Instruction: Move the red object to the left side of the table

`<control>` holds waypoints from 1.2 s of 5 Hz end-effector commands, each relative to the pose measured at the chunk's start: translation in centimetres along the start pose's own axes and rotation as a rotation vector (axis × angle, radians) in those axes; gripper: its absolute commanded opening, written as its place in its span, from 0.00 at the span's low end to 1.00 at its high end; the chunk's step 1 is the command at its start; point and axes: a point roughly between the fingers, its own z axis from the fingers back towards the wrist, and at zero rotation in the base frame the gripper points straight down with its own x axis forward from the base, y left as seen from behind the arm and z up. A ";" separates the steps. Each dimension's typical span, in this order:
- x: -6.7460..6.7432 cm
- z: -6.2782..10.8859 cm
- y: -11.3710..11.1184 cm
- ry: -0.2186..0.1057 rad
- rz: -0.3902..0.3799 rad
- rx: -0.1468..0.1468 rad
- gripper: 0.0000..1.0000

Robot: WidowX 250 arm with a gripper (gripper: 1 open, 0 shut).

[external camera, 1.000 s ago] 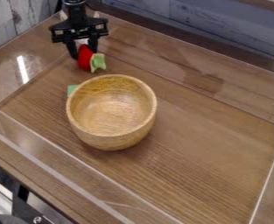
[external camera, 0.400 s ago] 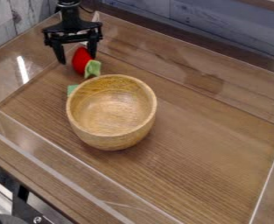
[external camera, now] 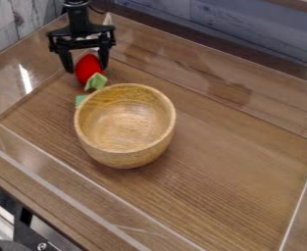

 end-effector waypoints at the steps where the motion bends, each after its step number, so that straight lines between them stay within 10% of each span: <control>1: 0.0 3.6 -1.5 -0.096 -0.060 -0.040 1.00; 6: -2.6 8.2 -4.6 -0.097 -0.132 -0.127 1.00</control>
